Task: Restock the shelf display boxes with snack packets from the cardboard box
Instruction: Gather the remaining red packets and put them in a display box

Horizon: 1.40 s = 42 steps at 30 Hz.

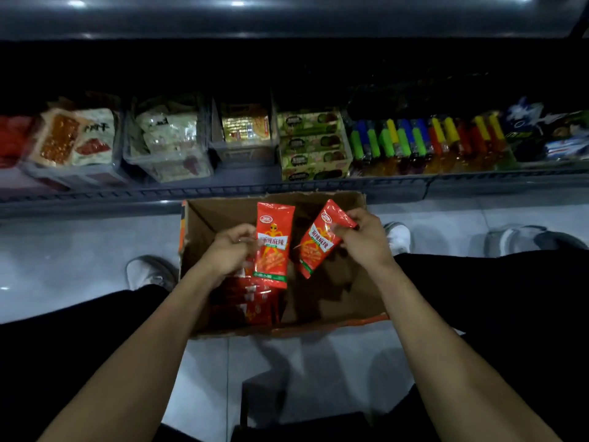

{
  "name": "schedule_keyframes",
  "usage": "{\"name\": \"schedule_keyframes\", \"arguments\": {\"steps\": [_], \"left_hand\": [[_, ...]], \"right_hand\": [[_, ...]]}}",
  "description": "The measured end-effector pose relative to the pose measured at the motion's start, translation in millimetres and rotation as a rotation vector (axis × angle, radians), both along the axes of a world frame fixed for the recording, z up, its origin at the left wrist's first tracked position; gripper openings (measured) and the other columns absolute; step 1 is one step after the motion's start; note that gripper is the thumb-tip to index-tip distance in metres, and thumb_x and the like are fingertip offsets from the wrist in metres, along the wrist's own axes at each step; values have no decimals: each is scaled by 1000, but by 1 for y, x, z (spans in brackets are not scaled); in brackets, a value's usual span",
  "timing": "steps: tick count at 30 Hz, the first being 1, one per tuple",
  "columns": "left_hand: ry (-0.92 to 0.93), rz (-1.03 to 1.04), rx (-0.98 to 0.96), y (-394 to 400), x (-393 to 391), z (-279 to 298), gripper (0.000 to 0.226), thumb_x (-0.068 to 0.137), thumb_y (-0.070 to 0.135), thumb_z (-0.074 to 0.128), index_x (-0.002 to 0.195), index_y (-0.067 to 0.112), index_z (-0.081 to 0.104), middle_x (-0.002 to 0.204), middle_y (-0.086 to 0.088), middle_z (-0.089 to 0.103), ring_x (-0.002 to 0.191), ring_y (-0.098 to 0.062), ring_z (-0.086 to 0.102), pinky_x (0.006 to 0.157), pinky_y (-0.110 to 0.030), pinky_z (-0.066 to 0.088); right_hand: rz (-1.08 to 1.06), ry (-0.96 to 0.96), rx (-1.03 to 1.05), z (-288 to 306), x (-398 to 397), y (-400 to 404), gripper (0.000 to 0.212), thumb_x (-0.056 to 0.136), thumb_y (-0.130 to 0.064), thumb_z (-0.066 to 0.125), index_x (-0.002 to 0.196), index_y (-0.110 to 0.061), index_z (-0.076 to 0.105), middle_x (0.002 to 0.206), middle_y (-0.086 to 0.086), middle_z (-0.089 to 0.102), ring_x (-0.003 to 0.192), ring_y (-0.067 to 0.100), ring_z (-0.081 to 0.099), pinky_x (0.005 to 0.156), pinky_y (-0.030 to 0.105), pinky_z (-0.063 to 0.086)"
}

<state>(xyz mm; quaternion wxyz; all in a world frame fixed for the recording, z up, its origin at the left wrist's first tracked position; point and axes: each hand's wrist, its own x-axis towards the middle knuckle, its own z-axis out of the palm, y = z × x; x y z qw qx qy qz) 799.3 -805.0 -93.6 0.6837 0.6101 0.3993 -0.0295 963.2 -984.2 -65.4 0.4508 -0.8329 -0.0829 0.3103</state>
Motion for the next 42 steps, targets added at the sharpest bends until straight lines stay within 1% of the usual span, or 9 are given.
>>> {"name": "schedule_keyframes", "arguments": {"steps": [3,6,16,22,25,29,33,38,42], "left_hand": [[-67,-11,4,-11,12,26,11,91,6,61,86,16,63,85,-2,70,75,-13,65,71,-35,55],[-86,-29,81,-25,23,44,16,91,5,61,79,17,61,71,10,69,65,-2,62,61,-22,51],[-161,-38,282,-37,37,106,13,93,9,60,81,11,55,47,7,58,45,-1,54,52,-19,43],[-279,-72,462,-47,60,149,13,88,20,68,89,18,55,66,7,60,59,-4,57,52,-21,46],[-329,-113,589,-36,84,176,15,87,20,69,92,26,56,82,0,66,78,-17,64,69,-27,51],[-422,-201,928,-25,133,235,13,87,20,65,94,29,60,80,10,65,76,-7,63,69,-25,51],[-496,-359,1283,-24,189,294,24,84,20,63,108,22,59,99,2,67,92,-15,61,79,-30,50],[-44,-575,1792,-29,246,333,68,80,24,55,144,26,32,129,-13,54,120,-35,46,97,-42,38],[258,-715,1846,-36,271,345,57,84,31,54,139,26,38,126,-10,58,113,-31,56,87,-36,42]], "right_hand": [[-3,59,121,22,-2,4,15,86,-15,71,78,-24,61,85,2,70,84,22,69,78,43,58],[28,154,282,42,-8,3,9,91,-14,66,87,-21,64,85,-1,70,77,15,68,67,35,57],[58,216,364,85,-7,-1,16,97,-39,54,100,-25,62,97,0,73,86,12,71,63,20,54],[182,-18,326,126,11,5,51,76,-17,82,117,-22,51,106,-6,67,94,6,65,81,28,55],[115,-139,354,155,43,-1,48,74,-16,83,109,-27,51,103,-9,67,93,6,66,86,37,56],[36,-330,422,205,94,-20,46,67,-25,86,100,-32,54,103,-5,70,95,13,68,89,47,55],[4,-448,447,251,136,-32,39,84,-16,75,111,-26,49,104,-8,66,95,7,64,87,39,54],[-20,-574,426,292,168,-29,43,87,-22,71,122,-25,45,108,-8,64,96,7,64,83,33,53],[-10,-608,404,312,187,-14,41,89,-21,69,120,-26,43,111,-4,64,101,16,64,89,43,53]]}}
